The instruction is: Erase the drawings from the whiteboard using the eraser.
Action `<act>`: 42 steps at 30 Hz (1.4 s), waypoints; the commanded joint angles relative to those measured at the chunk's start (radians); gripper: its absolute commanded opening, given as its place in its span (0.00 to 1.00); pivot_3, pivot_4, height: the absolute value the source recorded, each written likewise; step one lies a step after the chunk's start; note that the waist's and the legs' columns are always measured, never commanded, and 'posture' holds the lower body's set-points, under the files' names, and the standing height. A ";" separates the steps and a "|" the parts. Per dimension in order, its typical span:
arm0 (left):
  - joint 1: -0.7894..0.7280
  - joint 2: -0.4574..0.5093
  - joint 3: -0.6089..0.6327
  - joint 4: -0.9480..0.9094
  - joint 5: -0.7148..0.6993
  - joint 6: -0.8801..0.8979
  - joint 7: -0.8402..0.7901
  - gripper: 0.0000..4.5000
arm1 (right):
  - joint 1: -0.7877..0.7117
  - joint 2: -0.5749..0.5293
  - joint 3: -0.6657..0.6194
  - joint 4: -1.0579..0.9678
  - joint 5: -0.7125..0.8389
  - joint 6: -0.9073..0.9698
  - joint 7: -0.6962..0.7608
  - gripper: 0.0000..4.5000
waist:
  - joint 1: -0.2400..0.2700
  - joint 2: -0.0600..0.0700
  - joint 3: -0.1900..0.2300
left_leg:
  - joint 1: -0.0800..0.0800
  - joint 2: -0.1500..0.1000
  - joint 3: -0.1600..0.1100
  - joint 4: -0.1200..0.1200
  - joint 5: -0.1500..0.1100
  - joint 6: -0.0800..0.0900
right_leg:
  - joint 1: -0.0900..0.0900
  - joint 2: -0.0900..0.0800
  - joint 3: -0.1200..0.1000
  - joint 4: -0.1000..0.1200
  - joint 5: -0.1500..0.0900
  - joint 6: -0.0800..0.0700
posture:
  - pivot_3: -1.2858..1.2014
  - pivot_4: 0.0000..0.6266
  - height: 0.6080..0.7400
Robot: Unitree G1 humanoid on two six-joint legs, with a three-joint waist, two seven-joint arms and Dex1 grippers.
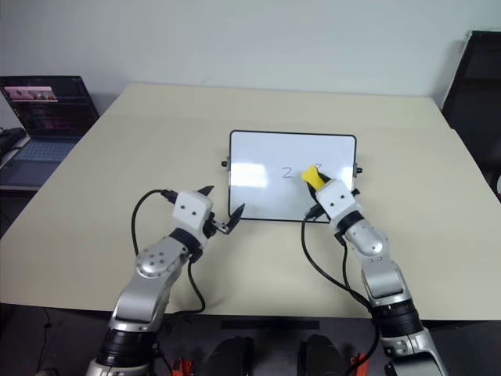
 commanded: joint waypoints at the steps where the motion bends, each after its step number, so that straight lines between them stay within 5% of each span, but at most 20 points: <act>1: -0.012 -0.001 0.006 -0.012 -0.005 -0.026 0.002 1.00 | -0.065 0.009 0.011 0.022 -0.006 -0.005 -0.002 0.22 | -0.001 0.000 0.000 | 0.000 0.000 0.000 0.000 0.000 0.000 | 0.000 0.000 0.000 0.000 0.000 0.000 | 0.52 0.24 1.00; 22: -0.018 -0.034 -0.048 -0.031 -0.121 -0.043 -0.134 1.00 | -0.395 0.061 0.086 0.400 -0.039 -0.156 0.001 0.22 | -0.001 0.000 0.000 | 0.000 0.000 0.000 0.000 0.000 0.000 | 0.000 0.000 0.000 0.000 0.000 0.000 | 0.52 0.24 1.00; 42: -0.024 -0.028 -0.058 -0.047 -0.111 -0.036 -0.125 1.00 | -0.428 0.051 0.126 0.479 -0.135 -0.026 0.005 0.22 | -0.001 0.000 0.000 | 0.000 0.000 0.000 0.000 0.000 0.000 | 0.000 0.000 0.000 0.001 0.000 0.000 | 0.52 0.24 1.00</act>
